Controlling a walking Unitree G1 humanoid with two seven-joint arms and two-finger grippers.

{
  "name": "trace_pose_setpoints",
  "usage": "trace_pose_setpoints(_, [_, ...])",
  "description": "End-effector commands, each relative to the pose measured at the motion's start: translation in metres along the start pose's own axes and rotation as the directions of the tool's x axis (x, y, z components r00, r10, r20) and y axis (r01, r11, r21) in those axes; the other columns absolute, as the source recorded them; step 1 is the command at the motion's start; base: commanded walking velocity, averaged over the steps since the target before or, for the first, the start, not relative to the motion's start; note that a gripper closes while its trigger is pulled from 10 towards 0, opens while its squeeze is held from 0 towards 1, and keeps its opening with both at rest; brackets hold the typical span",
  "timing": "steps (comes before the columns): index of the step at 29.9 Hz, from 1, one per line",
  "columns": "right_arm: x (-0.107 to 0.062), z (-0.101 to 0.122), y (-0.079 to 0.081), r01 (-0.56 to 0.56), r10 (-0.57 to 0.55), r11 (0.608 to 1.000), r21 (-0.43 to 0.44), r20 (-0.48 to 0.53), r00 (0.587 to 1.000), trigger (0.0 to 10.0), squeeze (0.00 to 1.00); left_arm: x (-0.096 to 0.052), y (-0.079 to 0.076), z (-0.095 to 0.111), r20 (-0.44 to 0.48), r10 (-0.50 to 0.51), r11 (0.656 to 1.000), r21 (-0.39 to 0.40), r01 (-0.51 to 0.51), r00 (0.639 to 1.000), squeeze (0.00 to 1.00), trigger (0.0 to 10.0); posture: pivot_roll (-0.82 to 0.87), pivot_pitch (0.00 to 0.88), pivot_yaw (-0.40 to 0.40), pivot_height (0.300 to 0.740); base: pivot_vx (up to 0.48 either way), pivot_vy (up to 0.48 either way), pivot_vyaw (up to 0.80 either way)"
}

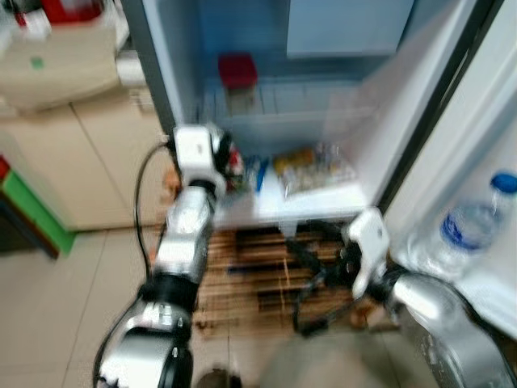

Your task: Restocking fridge

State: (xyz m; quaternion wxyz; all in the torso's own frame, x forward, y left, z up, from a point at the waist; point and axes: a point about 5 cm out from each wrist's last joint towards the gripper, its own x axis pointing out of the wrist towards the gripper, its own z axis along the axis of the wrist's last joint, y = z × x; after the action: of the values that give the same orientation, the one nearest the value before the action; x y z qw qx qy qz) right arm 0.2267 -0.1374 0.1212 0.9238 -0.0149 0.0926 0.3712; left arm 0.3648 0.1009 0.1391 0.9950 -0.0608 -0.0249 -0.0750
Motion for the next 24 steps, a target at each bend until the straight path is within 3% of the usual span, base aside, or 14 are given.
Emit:
trace_pose_setpoints(1, [-0.003, 0.0, -0.002, 0.013, -0.013, 1.0, 0.001, -0.008, 1.0, 10.0, 0.0, 0.006, -0.001, 0.005, 0.019, -0.002, 1.0, 0.004, 0.002, 1.0, 0.0, 10.0, -0.21, 0.082, 0.026, 0.74, 0.0, 0.0, 0.0])
trace_pose_setpoints(7, [-0.013, -0.003, 0.002, 0.069, -0.068, 0.998, 0.015, -0.037, 0.997, 10.0, 0.0, 0.015, -0.009, 0.008, 0.008, -0.017, 0.999, 0.031, 0.017, 1.0, 0.0, 10.0, -0.25, 0.126, 0.025, 0.74, 0.0, 0.0, 0.0])
trace_pose_setpoints(12, [-0.028, -0.007, 0.005, 0.171, -0.173, 0.985, -0.029, -0.052, 0.984, 10.0, 0.0, 0.019, -0.023, 0.005, 0.006, -0.044, 0.993, 0.106, 0.043, 0.999, 0.0, 10.0, -0.3, 0.2, 0.032, 0.74, 0.0, 0.0, 0.0])
trace_pose_setpoints(16, [-0.033, -0.005, 0.009, 0.188, -0.191, 0.981, -0.056, -0.05, 0.98, 10.0, 0.0, 0.019, -0.026, 0.005, 0.017, -0.055, 0.991, 0.125, 0.052, 0.998, 0.0, 10.0, -0.31, 0.216, 0.032, 0.74, 0.0, 0.0, 0.0])
trace_pose_setpoints(19, [-0.045, -0.005, 0.022, 0.228, -0.229, 0.974, -0.012, -0.054, 0.972, 10.0, 0.0, 0.027, -0.03, 0.026, 0.11, -0.075, 0.968, 0.245, 0.046, 0.991, 0.0, 10.0, -0.34, 0.262, 0.028, 0.74, 0.0, 0.0, 0.0])
trace_pose_setpoints(24, [-0.052, -0.005, 0.032, 0.237, -0.237, 0.971, 0.003, -0.068, 0.969, 10.0, 0.0, 0.03, -0.025, 0.043, 0.198, -0.079, 0.949, 0.315, 0.013, 0.977, 0.0, 10.0, -0.36, 0.292, 0.026, 0.74, 0.0, 0.0, 0.0])
